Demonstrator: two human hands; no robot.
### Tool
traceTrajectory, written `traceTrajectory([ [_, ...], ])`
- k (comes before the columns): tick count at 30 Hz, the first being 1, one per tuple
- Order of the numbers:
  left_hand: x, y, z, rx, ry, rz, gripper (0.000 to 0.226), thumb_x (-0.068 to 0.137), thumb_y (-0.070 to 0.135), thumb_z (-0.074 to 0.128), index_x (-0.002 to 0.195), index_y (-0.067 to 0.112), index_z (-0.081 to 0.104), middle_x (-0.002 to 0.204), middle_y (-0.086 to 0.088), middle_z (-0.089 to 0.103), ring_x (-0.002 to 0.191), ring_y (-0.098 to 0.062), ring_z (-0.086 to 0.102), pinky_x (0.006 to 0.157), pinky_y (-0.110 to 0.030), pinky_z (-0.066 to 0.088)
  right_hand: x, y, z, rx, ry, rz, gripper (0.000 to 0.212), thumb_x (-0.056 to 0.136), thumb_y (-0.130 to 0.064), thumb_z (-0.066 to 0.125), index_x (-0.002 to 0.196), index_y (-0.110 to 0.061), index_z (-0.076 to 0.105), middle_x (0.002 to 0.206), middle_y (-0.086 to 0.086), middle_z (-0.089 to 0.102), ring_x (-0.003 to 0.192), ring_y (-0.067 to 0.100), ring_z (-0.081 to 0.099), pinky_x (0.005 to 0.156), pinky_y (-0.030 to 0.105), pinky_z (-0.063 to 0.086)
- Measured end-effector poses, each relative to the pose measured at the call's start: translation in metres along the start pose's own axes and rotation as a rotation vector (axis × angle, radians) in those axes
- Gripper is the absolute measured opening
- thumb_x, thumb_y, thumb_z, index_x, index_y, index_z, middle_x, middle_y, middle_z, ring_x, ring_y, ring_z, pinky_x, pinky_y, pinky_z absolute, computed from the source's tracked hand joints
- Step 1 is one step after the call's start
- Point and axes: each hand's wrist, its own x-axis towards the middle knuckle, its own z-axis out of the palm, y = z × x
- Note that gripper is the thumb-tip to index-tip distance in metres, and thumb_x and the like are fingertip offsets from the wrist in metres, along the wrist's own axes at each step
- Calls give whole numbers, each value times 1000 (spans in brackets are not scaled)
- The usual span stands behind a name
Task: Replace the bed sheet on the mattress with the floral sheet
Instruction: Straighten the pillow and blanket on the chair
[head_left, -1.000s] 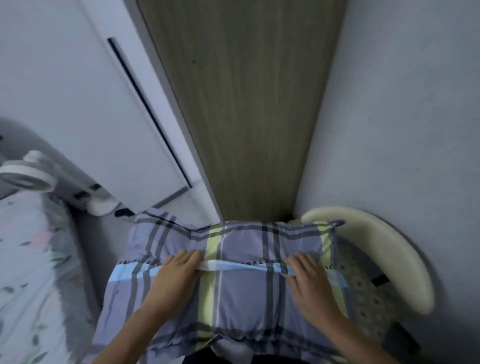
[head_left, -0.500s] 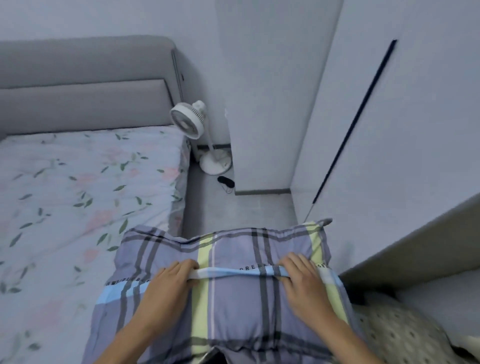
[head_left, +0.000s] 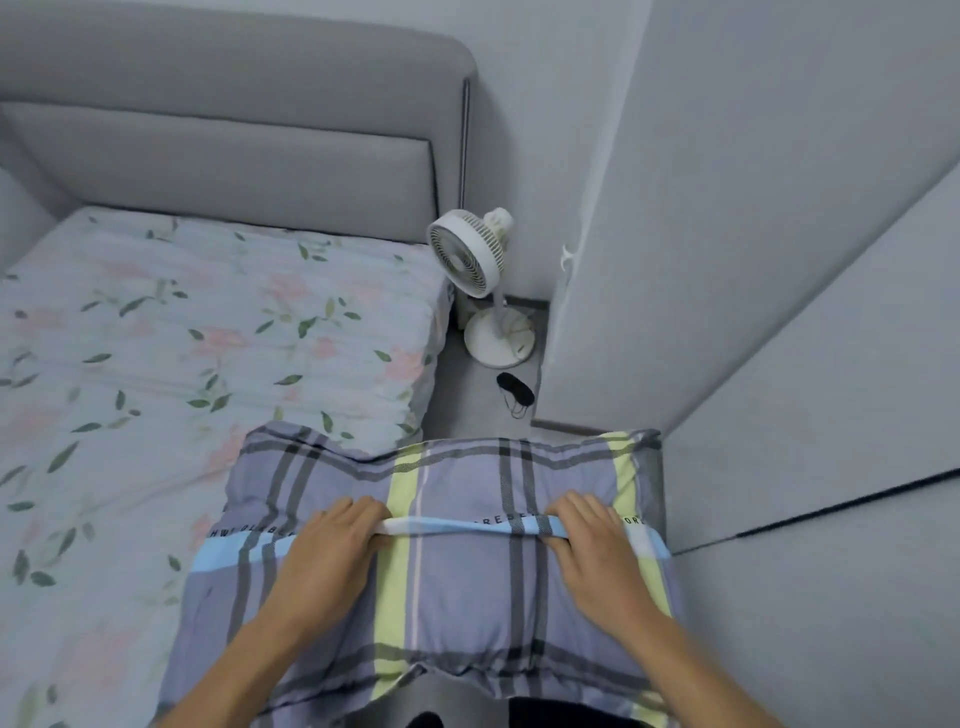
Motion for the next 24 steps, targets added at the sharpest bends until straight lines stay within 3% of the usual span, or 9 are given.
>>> traceTrajectory([
  [5, 68, -54, -22, 38, 43, -220, 11, 100, 31, 48, 92, 36, 42, 80, 15, 47, 71, -14, 46, 59, -32, 31, 152, 1, 8, 12, -136, -192, 24, 97, -20, 64, 93, -32, 44, 92, -17, 40, 84, 10, 40, 76, 33, 41],
  [14, 133, -177, -62, 39, 201, -545, 16, 100, 38, 36, 96, 35, 51, 86, 18, 50, 75, -11, 48, 61, -32, 36, 409, -80, 61, -18, -301, -532, 33, 97, -22, 65, 93, -36, 35, 92, -17, 39, 84, 13, 39, 76, 34, 39],
  [19, 178, -271, -54, -19, 246, -586, 14, 101, 38, 40, 93, 34, 51, 81, 18, 49, 71, -12, 49, 59, -38, 43, 512, -114, 108, -36, -326, -565, 32, 99, -26, 63, 91, -35, 33, 91, -17, 39, 84, 12, 39, 73, 32, 33],
  [24, 239, -353, -45, -21, 222, -645, 13, 99, 36, 41, 92, 35, 51, 79, 16, 49, 72, -15, 51, 58, -37, 41, 608, -129, 152, -37, -379, -558, 29, 98, -26, 63, 90, -33, 35, 91, -16, 39, 84, 12, 39, 74, 33, 34],
])
